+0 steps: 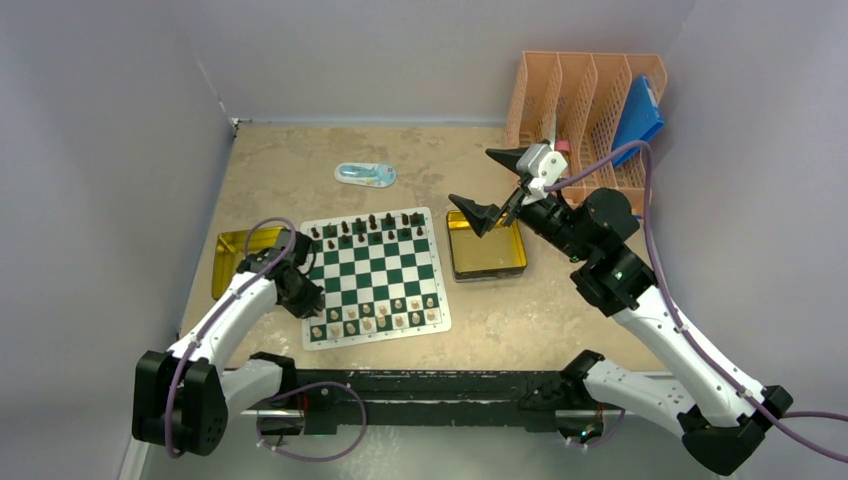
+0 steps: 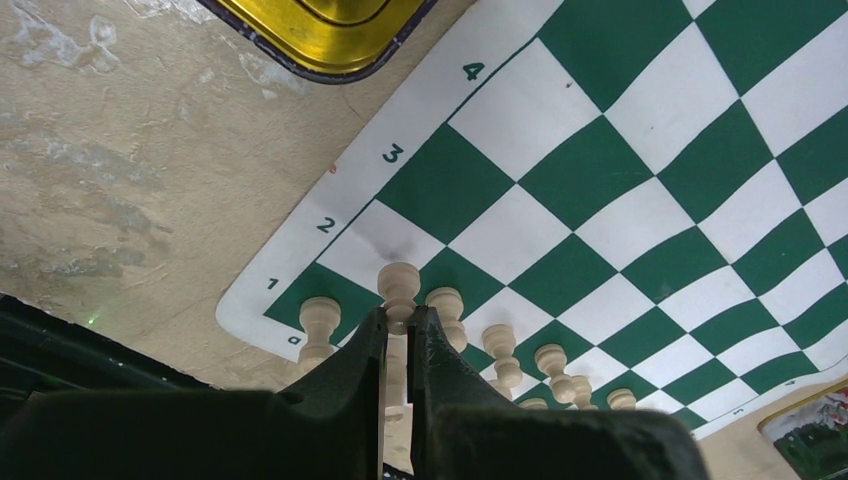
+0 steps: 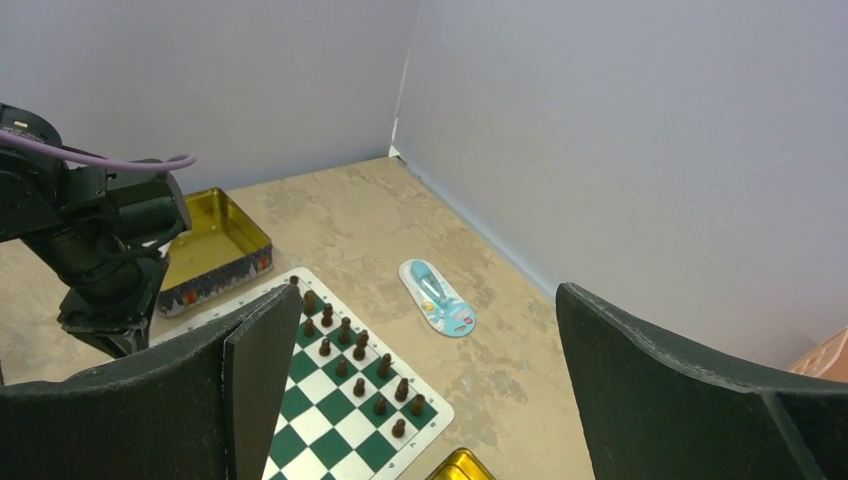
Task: Set up the chess pieces on the board
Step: Place the chess piece on the chessboard.
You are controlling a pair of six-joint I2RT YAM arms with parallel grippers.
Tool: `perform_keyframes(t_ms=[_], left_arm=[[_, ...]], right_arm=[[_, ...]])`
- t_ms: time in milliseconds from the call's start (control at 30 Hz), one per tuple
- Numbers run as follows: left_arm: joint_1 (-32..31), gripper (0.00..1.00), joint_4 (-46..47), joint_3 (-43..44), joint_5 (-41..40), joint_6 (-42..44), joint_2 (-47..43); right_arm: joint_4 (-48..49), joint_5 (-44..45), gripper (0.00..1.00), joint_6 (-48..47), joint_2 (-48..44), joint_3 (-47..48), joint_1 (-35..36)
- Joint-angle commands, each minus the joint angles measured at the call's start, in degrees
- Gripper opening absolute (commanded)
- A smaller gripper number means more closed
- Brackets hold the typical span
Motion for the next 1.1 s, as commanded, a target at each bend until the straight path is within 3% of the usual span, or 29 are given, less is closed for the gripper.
perform_keyframes(t_ms=[0, 667, 1067], left_arm=[[-0.18, 0.00, 0.00, -0.95, -0.76, 0.22, 0.25], [-0.18, 0.00, 3.93, -2.39, -1.61, 3.21, 0.71], [-0.18, 0.00, 1.21, -0.06, -2.83, 2.58, -0.71]], right_arm=[[2.48, 1.03, 0.99, -1.29, -0.92, 1.55, 0.17], [2.15, 0.34, 0.99, -1.88, -0.93, 1.44, 0.17], [1.74, 0.32, 0.99, -2.48, -1.15, 1.33, 0.17]])
